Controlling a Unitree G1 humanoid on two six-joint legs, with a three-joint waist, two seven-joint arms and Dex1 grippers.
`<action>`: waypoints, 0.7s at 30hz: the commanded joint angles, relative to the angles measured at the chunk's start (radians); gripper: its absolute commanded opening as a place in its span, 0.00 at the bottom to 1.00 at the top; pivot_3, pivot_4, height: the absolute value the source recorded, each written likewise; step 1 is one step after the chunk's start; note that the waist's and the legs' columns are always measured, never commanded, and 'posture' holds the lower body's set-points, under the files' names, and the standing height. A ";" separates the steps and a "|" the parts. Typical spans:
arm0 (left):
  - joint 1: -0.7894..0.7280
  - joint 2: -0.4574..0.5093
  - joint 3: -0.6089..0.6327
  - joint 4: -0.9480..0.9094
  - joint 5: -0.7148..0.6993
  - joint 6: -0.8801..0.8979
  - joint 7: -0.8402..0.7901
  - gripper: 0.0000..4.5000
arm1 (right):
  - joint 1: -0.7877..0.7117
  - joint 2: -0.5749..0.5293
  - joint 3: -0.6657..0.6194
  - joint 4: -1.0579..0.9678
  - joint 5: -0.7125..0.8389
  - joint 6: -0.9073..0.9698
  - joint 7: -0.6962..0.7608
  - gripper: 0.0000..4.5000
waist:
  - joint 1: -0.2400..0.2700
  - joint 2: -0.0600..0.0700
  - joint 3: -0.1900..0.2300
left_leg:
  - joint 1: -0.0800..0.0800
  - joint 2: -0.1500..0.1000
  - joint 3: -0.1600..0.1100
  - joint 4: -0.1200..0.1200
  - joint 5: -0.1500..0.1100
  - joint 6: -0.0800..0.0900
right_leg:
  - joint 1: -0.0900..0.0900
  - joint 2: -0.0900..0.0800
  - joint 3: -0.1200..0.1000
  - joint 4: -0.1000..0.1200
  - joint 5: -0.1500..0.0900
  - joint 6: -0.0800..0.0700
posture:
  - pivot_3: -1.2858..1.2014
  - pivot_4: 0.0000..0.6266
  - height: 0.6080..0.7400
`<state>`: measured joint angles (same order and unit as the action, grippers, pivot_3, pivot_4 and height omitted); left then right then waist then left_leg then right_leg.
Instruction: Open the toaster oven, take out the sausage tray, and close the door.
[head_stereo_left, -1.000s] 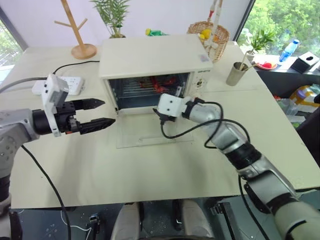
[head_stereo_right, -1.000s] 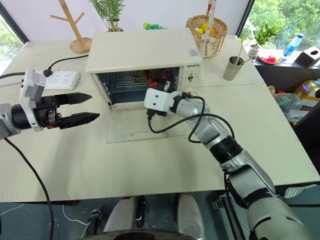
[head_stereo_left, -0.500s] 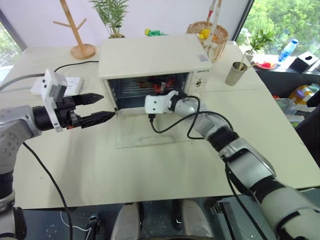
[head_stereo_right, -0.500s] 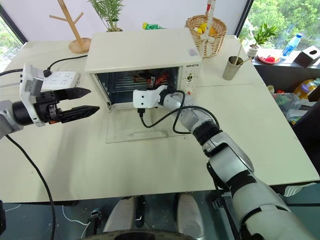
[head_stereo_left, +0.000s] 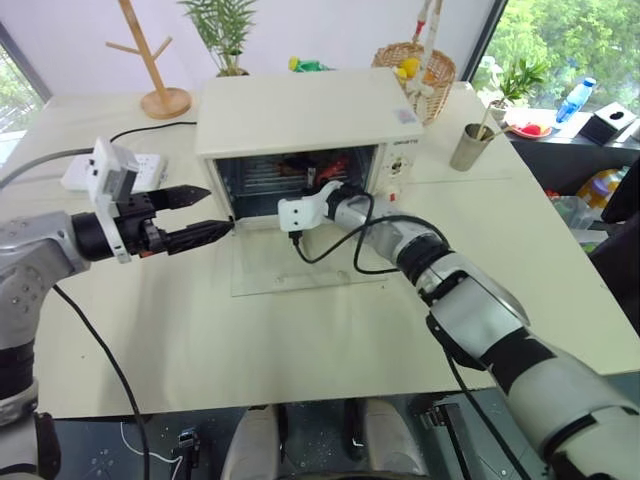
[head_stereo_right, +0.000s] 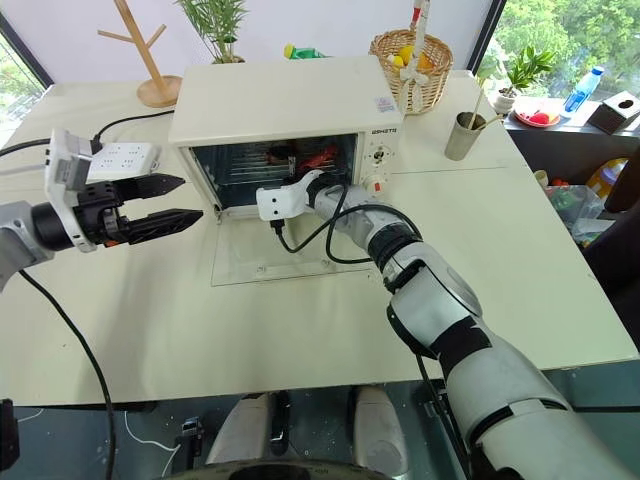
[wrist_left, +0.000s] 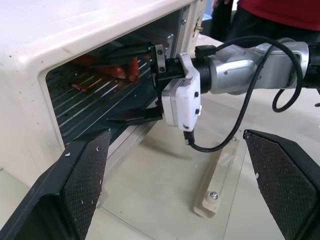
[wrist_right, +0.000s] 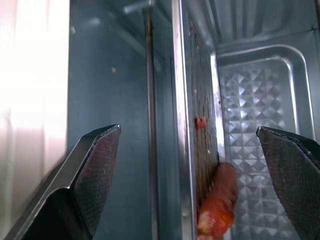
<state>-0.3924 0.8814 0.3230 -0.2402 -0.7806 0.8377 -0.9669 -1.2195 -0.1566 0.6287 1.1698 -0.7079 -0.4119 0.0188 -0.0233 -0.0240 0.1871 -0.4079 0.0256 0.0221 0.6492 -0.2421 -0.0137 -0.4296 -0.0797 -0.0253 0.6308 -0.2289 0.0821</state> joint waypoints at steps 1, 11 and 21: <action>0.000 0.003 0.005 -0.033 -0.016 -0.008 0.005 0.99 | -0.033 0.007 0.011 0.035 -0.025 -0.012 -0.030 1.00 | 0.000 0.000 0.000 | 0.000 0.000 0.000 0.000 0.000 0.000 | 0.000 0.000 0.000 0.000 0.000 0.000 | 0.52 0.24 1.00; -0.022 0.007 -0.011 -0.013 -0.015 -0.014 0.003 1.00 | -0.035 0.014 0.013 0.059 -0.042 -0.022 -0.057 0.46 | -0.001 0.000 0.000 | 0.000 0.000 0.000 0.000 0.000 0.000 | 0.000 0.000 0.000 0.000 0.000 0.000 | 0.52 0.24 1.00; -0.047 0.006 -0.037 0.012 -0.004 -0.026 -0.006 1.00 | -0.035 0.013 0.011 0.056 -0.047 -0.023 -0.062 0.36 | -0.017 0.000 0.000 | 0.000 0.000 0.000 -0.001 0.000 0.000 | 0.000 0.000 0.000 0.000 0.000 0.000 | 0.52 0.24 1.00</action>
<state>-0.4179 0.8814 0.2837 -0.2253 -0.7853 0.8354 -0.9641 -1.2321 -0.1426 0.6446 1.2406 -0.7561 -0.4288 -0.0327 -0.0405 -0.0236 0.1873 -0.4078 0.0256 0.0216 0.6487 -0.2419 -0.0140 -0.4297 -0.0797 -0.0254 0.6310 -0.2288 0.0821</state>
